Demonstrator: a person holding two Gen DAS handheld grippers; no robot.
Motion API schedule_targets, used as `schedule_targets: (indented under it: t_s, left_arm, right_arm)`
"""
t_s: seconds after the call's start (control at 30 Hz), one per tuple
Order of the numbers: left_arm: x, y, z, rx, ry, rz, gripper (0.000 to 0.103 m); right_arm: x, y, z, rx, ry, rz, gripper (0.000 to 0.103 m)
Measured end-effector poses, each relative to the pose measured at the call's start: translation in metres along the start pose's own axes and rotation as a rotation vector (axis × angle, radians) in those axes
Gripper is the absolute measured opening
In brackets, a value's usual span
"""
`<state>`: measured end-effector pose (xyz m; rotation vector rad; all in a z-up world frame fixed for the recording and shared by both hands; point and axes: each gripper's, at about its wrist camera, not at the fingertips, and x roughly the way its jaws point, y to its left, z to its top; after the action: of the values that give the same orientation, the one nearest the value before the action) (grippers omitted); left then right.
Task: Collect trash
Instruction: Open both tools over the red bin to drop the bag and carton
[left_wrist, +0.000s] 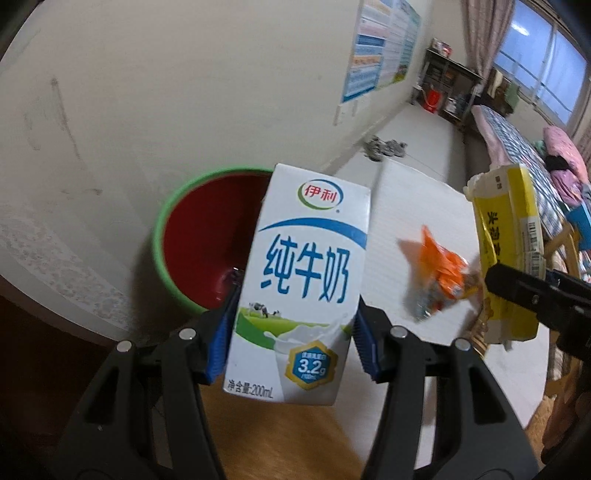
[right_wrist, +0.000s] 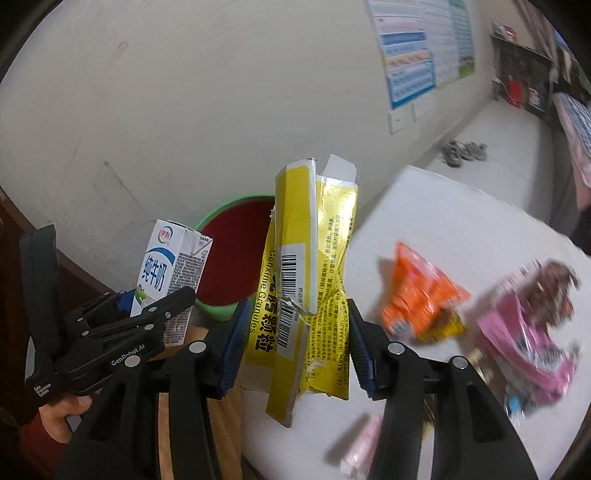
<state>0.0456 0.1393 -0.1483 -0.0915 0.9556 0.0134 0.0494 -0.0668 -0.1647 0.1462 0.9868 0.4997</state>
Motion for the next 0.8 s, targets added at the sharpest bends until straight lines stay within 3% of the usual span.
schedule_targets:
  t_s: [0.47, 0.6, 0.67, 0.8]
  left_arm:
    - [0.030, 0.060, 0.028, -0.100, -0.006, 0.057, 0.054]
    - [0.037, 0.067, 0.032, -0.101, -0.001, 0.082, 0.055]
    - [0.040, 0.072, 0.032, -0.111, 0.004, 0.088, 0.059]
    - [0.041, 0.079, 0.032, -0.130, -0.001, 0.087, 0.069]
  right_arm:
    - [0.075, 0.057, 0.058, -0.118, 0.072, 0.050, 0.051]
    - [0.090, 0.070, 0.067, -0.135, 0.080, 0.057, 0.061]
    - [0.093, 0.074, 0.069, -0.144, 0.074, 0.052, 0.068]
    - [0.091, 0.071, 0.069, -0.133, 0.065, 0.053, 0.070]
